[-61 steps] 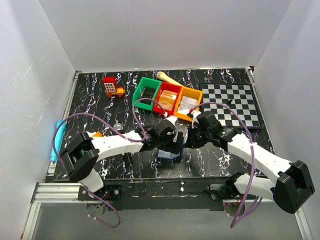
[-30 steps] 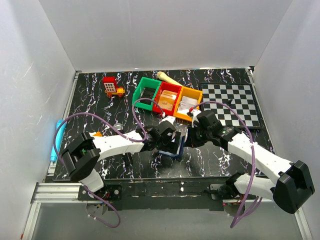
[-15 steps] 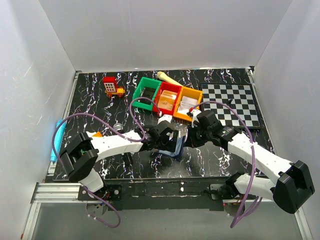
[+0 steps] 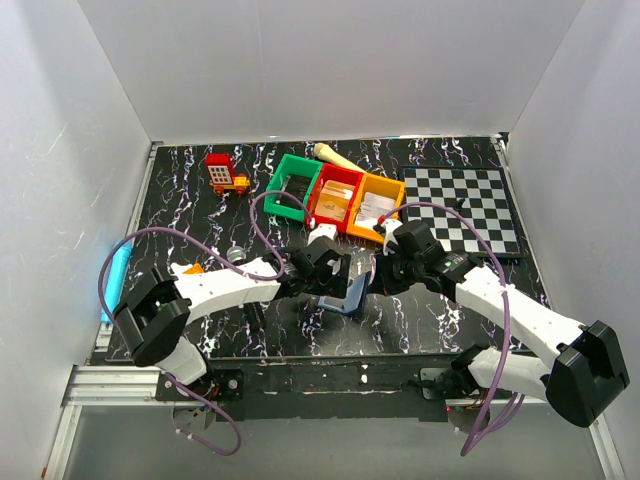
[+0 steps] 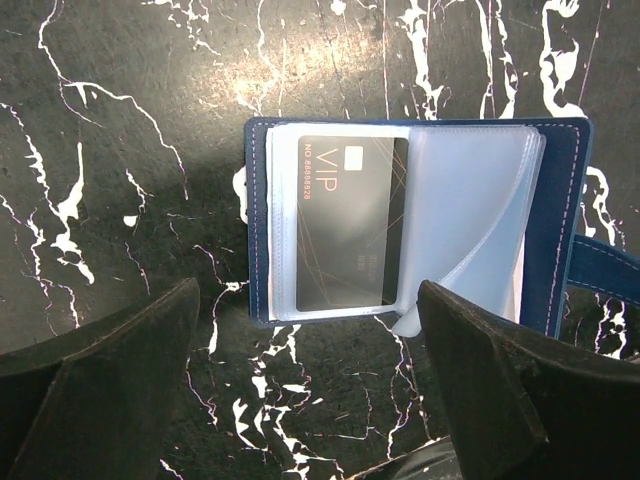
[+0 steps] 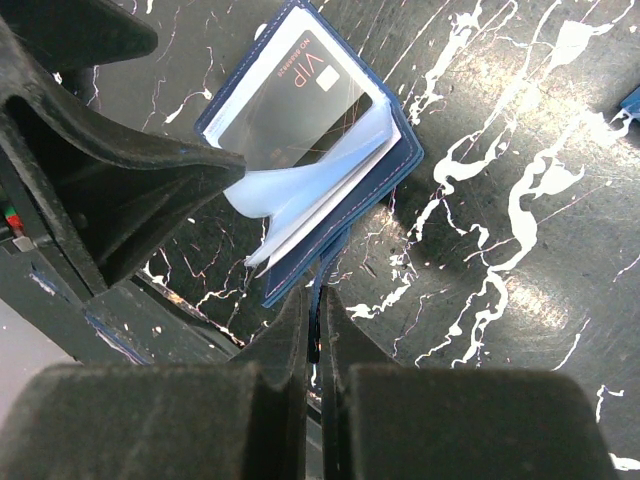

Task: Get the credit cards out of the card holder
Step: Remove the credit card from the card holder.

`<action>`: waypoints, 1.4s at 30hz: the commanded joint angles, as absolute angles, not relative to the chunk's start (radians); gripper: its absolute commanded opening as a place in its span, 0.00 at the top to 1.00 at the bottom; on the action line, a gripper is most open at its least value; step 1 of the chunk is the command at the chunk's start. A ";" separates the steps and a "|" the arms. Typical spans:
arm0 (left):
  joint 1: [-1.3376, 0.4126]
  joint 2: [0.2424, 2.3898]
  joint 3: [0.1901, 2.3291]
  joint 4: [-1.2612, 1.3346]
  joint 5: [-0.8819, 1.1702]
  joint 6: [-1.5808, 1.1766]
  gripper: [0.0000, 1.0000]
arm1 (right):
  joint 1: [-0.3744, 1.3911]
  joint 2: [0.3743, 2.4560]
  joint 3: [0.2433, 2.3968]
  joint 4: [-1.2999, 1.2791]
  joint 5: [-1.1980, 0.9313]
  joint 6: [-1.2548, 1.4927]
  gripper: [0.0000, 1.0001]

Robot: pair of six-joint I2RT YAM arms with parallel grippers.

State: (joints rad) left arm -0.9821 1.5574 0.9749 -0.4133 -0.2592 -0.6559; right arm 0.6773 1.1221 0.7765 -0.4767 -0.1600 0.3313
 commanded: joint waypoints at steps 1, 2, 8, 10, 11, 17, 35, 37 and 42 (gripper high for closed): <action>-0.939 1.491 0.957 -0.408 -0.266 -0.673 0.09 | 0.680 1.123 0.778 -0.483 -0.153 0.313 0.99; -0.925 1.480 0.947 -0.402 -0.255 -0.676 0.09 | 0.680 1.120 0.767 -0.480 -0.149 0.314 0.99; -0.864 1.408 0.897 -0.354 -0.210 -0.658 0.07 | 0.666 1.115 0.732 -0.460 -0.152 0.334 0.99; -0.861 1.398 0.888 -0.330 -0.184 -0.646 0.06 | 0.660 1.121 0.730 -0.456 -0.153 0.337 0.99; -0.861 1.399 0.891 -0.319 -0.170 -0.638 0.07 | 0.658 1.123 0.730 -0.456 -0.152 0.341 0.99; -0.861 1.440 0.913 -0.282 -0.107 -0.612 0.13 | 0.611 1.164 0.738 -0.471 -0.127 0.359 0.99; -0.815 1.319 0.785 -0.216 -0.055 -0.657 0.19 | 0.594 1.091 0.870 -0.620 0.087 0.390 0.49; -0.802 1.305 0.766 -0.184 -0.038 -0.657 0.19 | 0.600 1.045 0.850 -0.557 -0.040 0.373 0.49; -0.781 1.227 0.623 0.102 0.078 -0.640 0.17 | 0.618 0.988 0.642 -0.125 -0.337 0.445 0.53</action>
State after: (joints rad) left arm -0.7986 1.3106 0.7212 -0.1356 -0.0288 -0.6498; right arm 0.6052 1.0103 0.7811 -0.4709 -0.0830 0.3969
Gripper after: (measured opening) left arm 0.823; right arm 0.487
